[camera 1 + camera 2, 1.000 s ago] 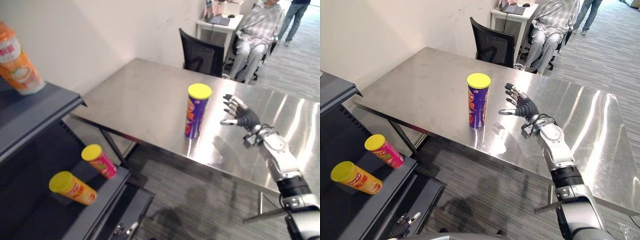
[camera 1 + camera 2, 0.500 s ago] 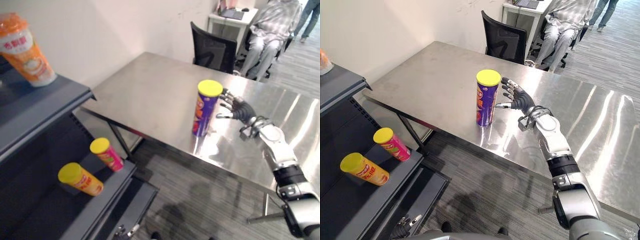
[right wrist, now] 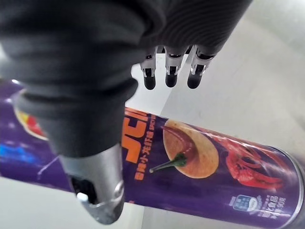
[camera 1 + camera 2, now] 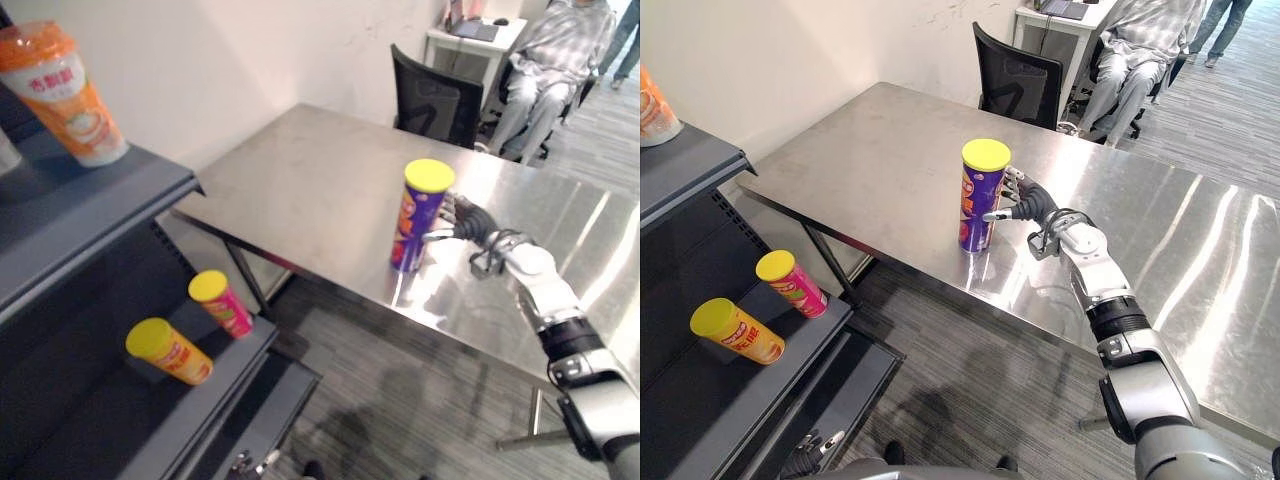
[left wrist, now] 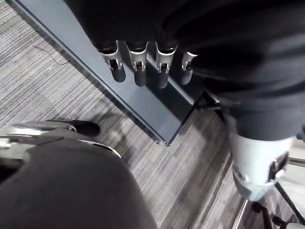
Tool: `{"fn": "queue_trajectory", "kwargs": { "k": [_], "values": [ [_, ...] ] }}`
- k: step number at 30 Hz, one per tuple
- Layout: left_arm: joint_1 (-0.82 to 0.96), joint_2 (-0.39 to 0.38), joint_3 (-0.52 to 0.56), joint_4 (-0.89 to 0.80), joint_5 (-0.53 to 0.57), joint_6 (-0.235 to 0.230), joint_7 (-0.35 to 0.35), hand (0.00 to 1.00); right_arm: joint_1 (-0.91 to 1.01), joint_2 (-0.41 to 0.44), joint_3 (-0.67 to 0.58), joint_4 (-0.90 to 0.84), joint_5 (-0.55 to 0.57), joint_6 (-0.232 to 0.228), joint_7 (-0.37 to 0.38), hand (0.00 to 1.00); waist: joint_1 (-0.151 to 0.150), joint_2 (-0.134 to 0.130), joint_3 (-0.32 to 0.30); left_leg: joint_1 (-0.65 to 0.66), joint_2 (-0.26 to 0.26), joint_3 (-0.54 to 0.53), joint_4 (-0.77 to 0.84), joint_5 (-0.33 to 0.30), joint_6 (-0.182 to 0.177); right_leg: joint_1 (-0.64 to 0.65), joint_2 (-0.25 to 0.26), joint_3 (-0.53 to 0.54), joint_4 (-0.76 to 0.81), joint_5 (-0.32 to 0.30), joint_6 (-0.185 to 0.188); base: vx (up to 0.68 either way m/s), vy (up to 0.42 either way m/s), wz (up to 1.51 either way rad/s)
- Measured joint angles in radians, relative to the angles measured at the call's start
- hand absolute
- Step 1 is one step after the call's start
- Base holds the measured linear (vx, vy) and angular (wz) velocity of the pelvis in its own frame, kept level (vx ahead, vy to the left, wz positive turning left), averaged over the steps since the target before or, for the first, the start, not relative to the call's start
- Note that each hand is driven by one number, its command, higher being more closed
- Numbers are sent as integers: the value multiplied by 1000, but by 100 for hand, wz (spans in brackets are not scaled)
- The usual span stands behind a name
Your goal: Put the gum and the chips on the shelf.
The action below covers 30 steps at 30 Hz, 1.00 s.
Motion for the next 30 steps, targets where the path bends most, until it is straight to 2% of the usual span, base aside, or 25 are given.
{"fn": "queue_trajectory", "kwargs": {
  "k": [3, 11, 14, 15, 30],
  "values": [
    [0, 0, -1, 0, -1, 0, 0, 0, -19, 5, 0, 25, 0, -1, -1, 0, 0, 1, 17, 2, -3, -16, -1, 4, 0, 12, -1, -17, -2, 0, 0, -8, -8, 14],
    [1, -1, -4, -2, 0, 0, 0, 0, -36, 11, 5, 28, -6, -2, 0, 0, 37, 3, 26, 2, -6, -27, -20, 17, 1, 12, -1, -29, -4, 0, 0, -4, -6, 5],
    [1, -1, -4, -2, 0, 0, 0, 0, -38, 12, 10, 28, -6, -2, 0, 0, 39, 3, 27, 2, -7, -32, -21, 18, 2, 14, -1, -34, -4, 0, 0, -3, -4, 3],
    [1, -1, -4, -1, 0, 0, 0, 0, -38, 13, 10, 28, -6, -2, 0, 100, 39, 3, 27, 2, -7, -35, -22, 20, 1, 14, -1, -36, -4, 0, 0, -6, -7, 8],
    [4, -1, -5, -2, 0, 2, 0, 0, -60, 40, 29, 27, -26, -3, -19, 100, 43, 4, 29, 2, -8, -44, -33, 30, 1, 14, -1, -44, -3, 0, 0, -2, -2, 1]
  ]
}}
